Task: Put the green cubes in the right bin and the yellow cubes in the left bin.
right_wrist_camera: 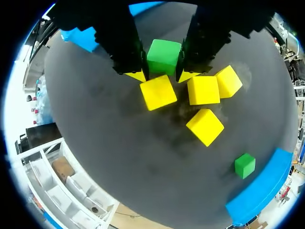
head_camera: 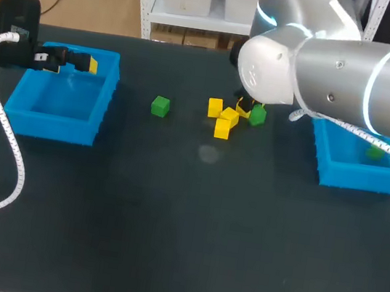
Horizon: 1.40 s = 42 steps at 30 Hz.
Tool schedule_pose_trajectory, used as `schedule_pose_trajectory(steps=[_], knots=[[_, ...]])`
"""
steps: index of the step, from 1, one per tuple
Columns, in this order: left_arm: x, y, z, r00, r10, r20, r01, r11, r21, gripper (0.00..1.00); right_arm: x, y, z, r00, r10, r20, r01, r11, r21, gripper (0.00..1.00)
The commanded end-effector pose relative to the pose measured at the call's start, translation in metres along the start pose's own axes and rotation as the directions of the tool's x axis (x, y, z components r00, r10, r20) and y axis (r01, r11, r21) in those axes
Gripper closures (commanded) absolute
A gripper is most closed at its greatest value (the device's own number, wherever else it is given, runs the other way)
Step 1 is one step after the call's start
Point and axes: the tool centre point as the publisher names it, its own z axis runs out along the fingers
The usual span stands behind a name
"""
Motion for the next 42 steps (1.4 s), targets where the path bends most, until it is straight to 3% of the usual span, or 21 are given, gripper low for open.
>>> schedule_pose_trajectory(steps=[1,7,12,17,23,29,33,37,38,39,42], knots=[[0.002,0.002,0.0,1.0,0.002,0.006,-0.002,1.0,0.007,0.0,0.009,-0.001,-0.03,0.998,0.002,0.056,-0.004,1.0,0.029,1.0],[0.002,0.002,0.0,1.0,0.002,0.006,-0.002,1.0,0.007,0.0,0.017,-0.02,-0.098,0.984,0.027,0.176,-0.045,0.994,0.098,1.0],[0.002,0.002,0.0,1.0,0.002,0.006,-0.002,1.0,0.007,0.0,0.043,-0.04,-0.147,0.962,0.078,0.261,-0.118,0.983,0.144,1.0],[0.002,0.002,0.0,1.0,0.002,0.006,-0.002,1.0,0.007,0.0,0.075,-0.06,-0.171,0.942,0.145,0.303,-0.203,0.964,0.169,1.0],[0.002,0.002,0.0,1.0,0.002,0.006,-0.002,1.0,0.007,0.0,0.117,-0.079,-0.165,0.921,0.253,0.295,-0.308,0.938,0.159,1.0],[0.002,0.002,0.0,1.0,0.002,0.006,-0.002,1.0,0.007,0.0,0.156,-0.089,-0.142,0.892,0.369,0.26,-0.41,0.903,0.126,1.0],[0.002,0.002,0.0,1.0,0.002,0.006,-0.002,1.0,0.007,0.0,0.173,-0.09,-0.125,0.878,0.42,0.232,-0.451,0.887,0.103,1.0],[0.002,0.002,0.0,1.0,0.002,0.006,-0.002,1.0,0.007,0.0,0.177,-0.092,-0.115,0.874,0.437,0.211,-0.466,0.878,0.108,1.0],[0.002,0.002,0.0,1.0,0.002,0.006,-0.002,1.0,0.007,0.0,0.176,-0.093,-0.115,0.873,0.441,0.207,-0.47,0.874,0.121,0.81],[0.002,0.002,0.0,1.0,0.002,0.006,-0.002,1.0,0.007,0.0,0.175,-0.095,-0.115,0.869,0.446,0.213,-0.476,0.871,0.122,0.0],[0.002,0.002,0.0,1.0,0.002,0.006,-0.002,1.0,0.007,0.0,0.17,-0.098,-0.122,0.864,0.447,0.231,-0.484,0.864,0.139,0.0]])
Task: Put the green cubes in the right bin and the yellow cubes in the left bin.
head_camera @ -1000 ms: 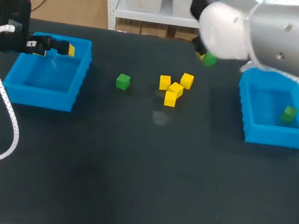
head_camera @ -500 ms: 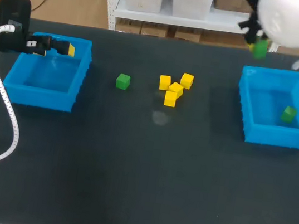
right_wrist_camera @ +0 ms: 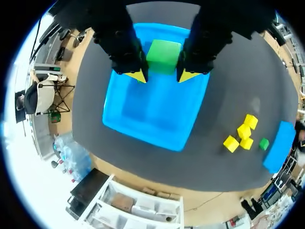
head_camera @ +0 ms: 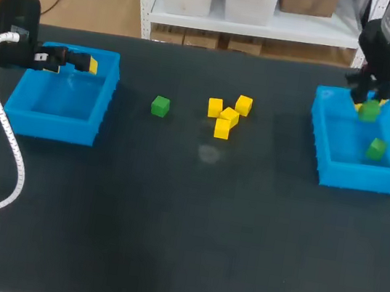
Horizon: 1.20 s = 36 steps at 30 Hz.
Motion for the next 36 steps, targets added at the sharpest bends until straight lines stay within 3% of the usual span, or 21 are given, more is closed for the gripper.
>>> schedule_pose_trajectory(steps=[1,5,8,16,24,32,36], knots=[[0.002,0.002,0.0,1.0,0.002,0.006,-0.002,1.0,0.007,0.0,-0.004,0.003,-0.008,0.99,0.0,0.144,-0.003,1.0,0.022,0.0],[0.002,0.002,0.0,1.0,0.002,0.006,-0.002,1.0,0.007,0.0,-0.023,0.015,-0.022,0.982,-0.056,0.179,0.051,0.998,0.029,0.0],[0.002,0.002,0.0,1.0,0.002,0.006,-0.002,1.0,0.007,0.0,-0.045,0.04,-0.032,0.968,-0.148,0.203,0.146,0.989,0.027,0.0],[0.002,0.002,0.0,1.0,0.002,0.006,-0.002,1.0,0.007,0.0,-0.11,0.148,-0.046,0.871,-0.416,0.262,0.439,0.898,-0.034,0.0],[0.002,0.002,0.0,1.0,0.002,0.006,-0.002,1.0,0.007,0.0,-0.149,0.24,-0.026,0.77,-0.592,0.24,0.625,0.776,-0.09,0.0],[0.002,0.002,0.0,1.0,0.002,0.006,-0.002,1.0,0.007,0.0,-0.174,0.291,0.004,0.699,-0.688,0.196,0.715,0.685,-0.141,0.0],[0.002,0.002,0.0,1.0,0.002,0.006,-0.002,1.0,0.007,0.0,-0.183,0.309,0.02,0.683,-0.708,0.18,0.73,0.662,-0.17,0.0]])
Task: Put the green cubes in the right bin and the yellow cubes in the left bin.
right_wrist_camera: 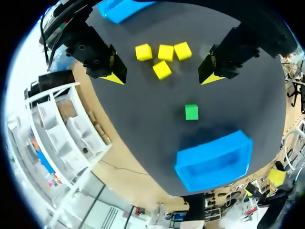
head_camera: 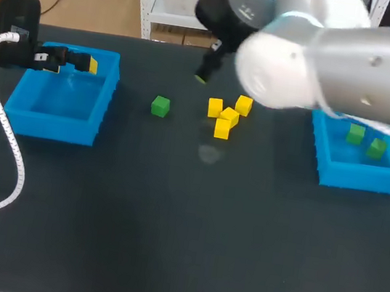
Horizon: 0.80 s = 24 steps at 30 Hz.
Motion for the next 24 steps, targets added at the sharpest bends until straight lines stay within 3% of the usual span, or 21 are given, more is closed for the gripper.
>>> schedule_pose_trajectory(steps=[1,7,24], knots=[[0.001,0.002,0.0,1.0,0.002,0.006,-0.002,1.0,0.008,0.0,-0.049,-0.006,0.042,0.991,-0.02,-0.132,0.004,0.993,-0.114,0.0],[0.001,0.002,0.0,1.0,0.002,0.006,-0.002,1.0,0.008,0.0,-0.053,0.002,0.065,0.987,-0.038,-0.155,0.014,0.988,-0.152,0.0],[0.001,0.002,0.0,1.0,0.002,0.006,-0.002,1.0,0.008,0.0,-0.042,0.038,0.087,0.984,-0.068,-0.165,0.03,0.976,-0.217,0.0]])
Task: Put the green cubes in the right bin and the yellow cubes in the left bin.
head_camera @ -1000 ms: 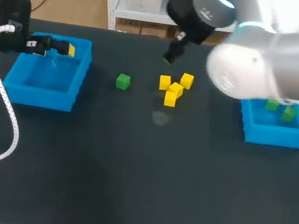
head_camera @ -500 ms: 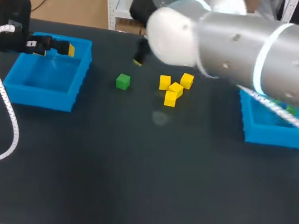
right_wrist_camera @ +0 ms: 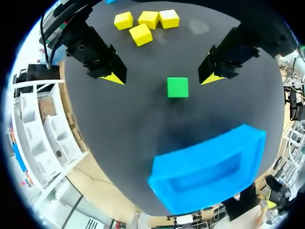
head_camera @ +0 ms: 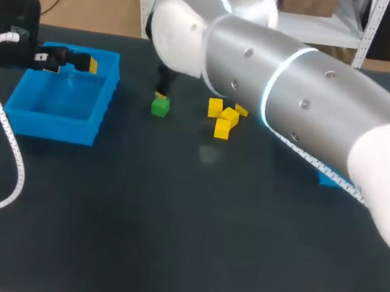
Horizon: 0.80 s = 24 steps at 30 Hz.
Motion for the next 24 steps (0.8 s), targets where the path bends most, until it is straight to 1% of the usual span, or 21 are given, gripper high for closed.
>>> schedule_pose_trajectory(steps=[1,7,17,24], knots=[[0.001,0.002,0.0,1.0,0.002,0.006,-0.002,1.0,0.008,0.0,-0.005,-0.001,0.001,1.0,-0.003,-0.03,0.001,0.999,-0.052,0.0],[0.001,0.002,0.0,1.0,0.002,0.006,-0.002,1.0,0.008,0.0,-0.003,0.003,0.011,0.999,-0.01,-0.046,0.008,0.999,-0.051,0.0],[0.001,0.002,0.0,1.0,0.002,0.006,-0.002,1.0,0.008,0.0,-0.01,0.005,0.028,0.997,-0.031,-0.071,0.027,0.998,-0.059,0.0],[0.001,0.002,0.0,1.0,0.002,0.006,-0.002,1.0,0.008,0.0,-0.01,0.004,0.041,0.995,-0.032,-0.091,0.025,0.997,-0.07,0.0]])
